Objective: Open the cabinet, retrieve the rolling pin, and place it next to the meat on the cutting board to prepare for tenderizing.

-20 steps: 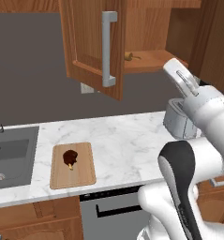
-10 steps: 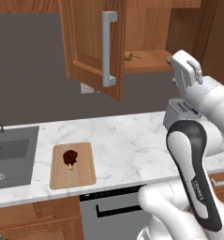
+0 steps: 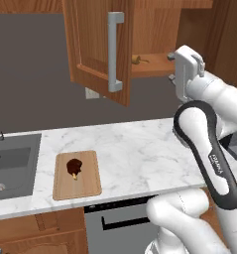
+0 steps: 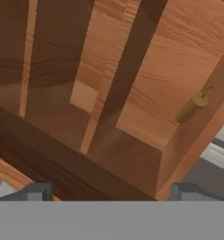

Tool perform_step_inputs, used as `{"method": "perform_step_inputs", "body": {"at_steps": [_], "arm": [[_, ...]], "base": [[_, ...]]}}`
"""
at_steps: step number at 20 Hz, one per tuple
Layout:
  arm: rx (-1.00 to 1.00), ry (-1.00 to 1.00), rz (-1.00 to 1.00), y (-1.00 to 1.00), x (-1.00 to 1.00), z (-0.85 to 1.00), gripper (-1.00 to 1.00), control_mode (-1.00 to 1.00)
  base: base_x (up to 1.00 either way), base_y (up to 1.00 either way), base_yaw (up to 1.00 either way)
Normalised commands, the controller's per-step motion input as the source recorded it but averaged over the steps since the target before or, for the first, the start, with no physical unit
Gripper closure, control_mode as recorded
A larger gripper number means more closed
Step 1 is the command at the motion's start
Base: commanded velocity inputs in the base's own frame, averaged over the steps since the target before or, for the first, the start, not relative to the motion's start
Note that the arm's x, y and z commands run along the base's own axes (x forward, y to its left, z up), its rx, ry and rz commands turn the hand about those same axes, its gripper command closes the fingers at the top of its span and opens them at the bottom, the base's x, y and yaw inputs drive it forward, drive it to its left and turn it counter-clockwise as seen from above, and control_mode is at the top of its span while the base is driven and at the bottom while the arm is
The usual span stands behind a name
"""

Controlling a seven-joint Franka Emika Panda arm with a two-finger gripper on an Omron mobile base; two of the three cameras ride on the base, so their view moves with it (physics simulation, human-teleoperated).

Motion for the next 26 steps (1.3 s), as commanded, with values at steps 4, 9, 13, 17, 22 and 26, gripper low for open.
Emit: {"method": "perform_step_inputs", "body": {"at_steps": [4,9,13,17,22,26], "arm": [[0.06,0.04,0.11,0.00,0.63,0.00,-1.00,-1.00],[0.01,0.07,0.08,0.00,0.68,0.00,-1.00,-1.00],[0.00,0.07,0.10,0.07,0.56,0.00,-1.00,-1.00],[0.00,0.06,0.13,0.15,0.52,-0.01,-1.00,-1.00],[0.00,0.05,0.13,0.23,0.57,0.00,-1.00,-1.00],[0.00,0.04,0.12,0.32,0.57,0.00,-1.00,-1.00]], "base": [[0.00,0.00,0.00],[0.00,0.00,0.00],[0.00,0.00,0.00],[0.00,0.00,0.00],[0.00,0.00,0.00],[0.00,0.00,0.00]]}}
